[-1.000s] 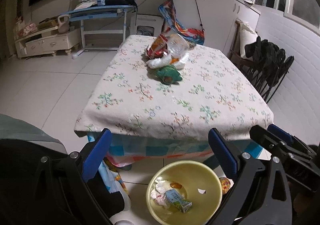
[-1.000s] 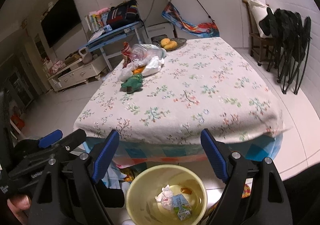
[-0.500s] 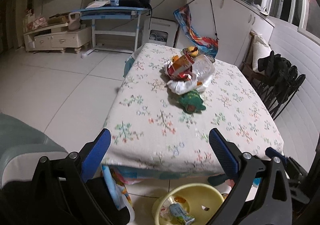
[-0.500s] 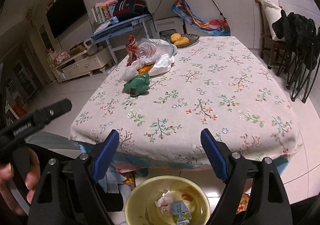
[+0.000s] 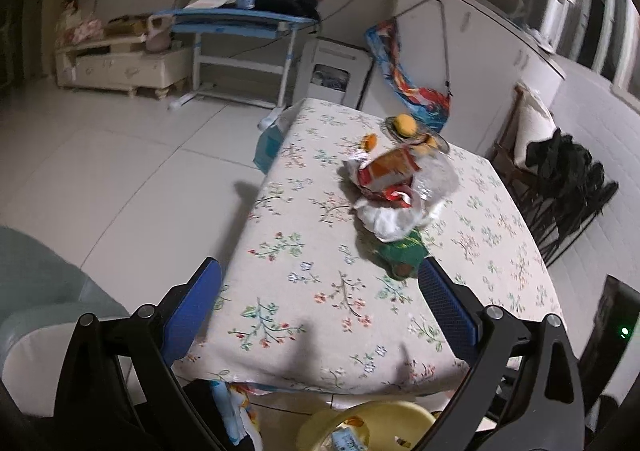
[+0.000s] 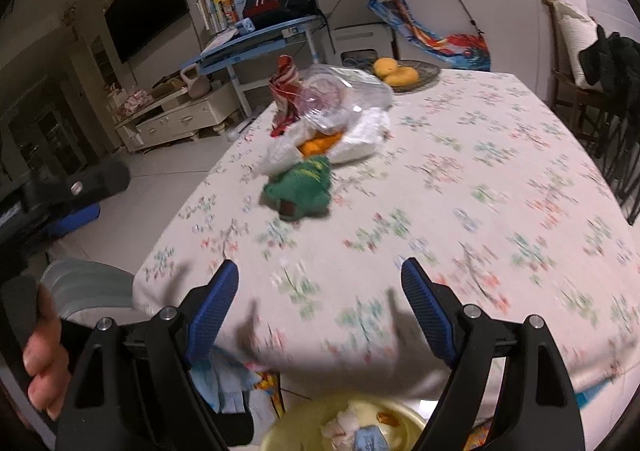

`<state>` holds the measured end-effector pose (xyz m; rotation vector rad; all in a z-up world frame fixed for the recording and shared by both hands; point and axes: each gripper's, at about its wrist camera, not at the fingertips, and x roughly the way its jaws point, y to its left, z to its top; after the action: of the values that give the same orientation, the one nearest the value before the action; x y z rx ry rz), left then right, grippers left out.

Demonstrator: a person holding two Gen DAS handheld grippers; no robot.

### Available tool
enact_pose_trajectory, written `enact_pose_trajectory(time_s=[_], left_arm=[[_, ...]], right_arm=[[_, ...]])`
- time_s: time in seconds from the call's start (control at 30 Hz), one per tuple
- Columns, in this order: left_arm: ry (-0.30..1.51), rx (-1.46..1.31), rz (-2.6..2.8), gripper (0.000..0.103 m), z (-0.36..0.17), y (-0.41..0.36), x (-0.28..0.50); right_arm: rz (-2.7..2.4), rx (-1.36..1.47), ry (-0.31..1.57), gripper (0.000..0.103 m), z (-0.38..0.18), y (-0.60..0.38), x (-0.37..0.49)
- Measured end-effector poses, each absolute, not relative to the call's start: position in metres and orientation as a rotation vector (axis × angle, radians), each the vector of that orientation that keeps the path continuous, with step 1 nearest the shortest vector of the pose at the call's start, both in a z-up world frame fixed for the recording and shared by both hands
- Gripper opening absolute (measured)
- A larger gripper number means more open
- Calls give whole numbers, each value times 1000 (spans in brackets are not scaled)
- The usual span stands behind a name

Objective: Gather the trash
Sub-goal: 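Move both open tools toward the red snack bag pile on the table, then grasp the green plush crocodile with the right tool while the left grasps the white plastic bag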

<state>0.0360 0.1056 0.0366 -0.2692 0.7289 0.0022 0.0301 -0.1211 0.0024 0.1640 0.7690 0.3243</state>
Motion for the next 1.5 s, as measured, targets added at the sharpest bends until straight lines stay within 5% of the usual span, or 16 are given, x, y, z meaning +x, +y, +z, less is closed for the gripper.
enact_pose_trajectory(time_s=[0.33,0.47,0.77,1.13,1.23,1.3,1.37,1.5], left_arm=[[768,-311,23,95,23,112,52],[780,-310,15,95,20,109,59],[822,-252,-77,95,10,79,91],[832,-132,-134,95,-8,27,144],[844,-103,-142,75,-13,22,152],[871,-110,-167,36,-17,22,158],[886,-114,-180,9,-18,24,160],[844,-87,-205,3,-2,24,149]], right_arm=[[341,99,843,77,-7,-84,99],[361,72,889,52,-16,-81,113],[402,31,909,30,-6,-113,89],[363,174,955,31,-13,-162,64],[379,196,963,33,-16,-162,66],[382,195,955,34,-16,-161,65],[381,184,948,34,-16,-159,64],[383,188,942,34,-16,-161,64]])
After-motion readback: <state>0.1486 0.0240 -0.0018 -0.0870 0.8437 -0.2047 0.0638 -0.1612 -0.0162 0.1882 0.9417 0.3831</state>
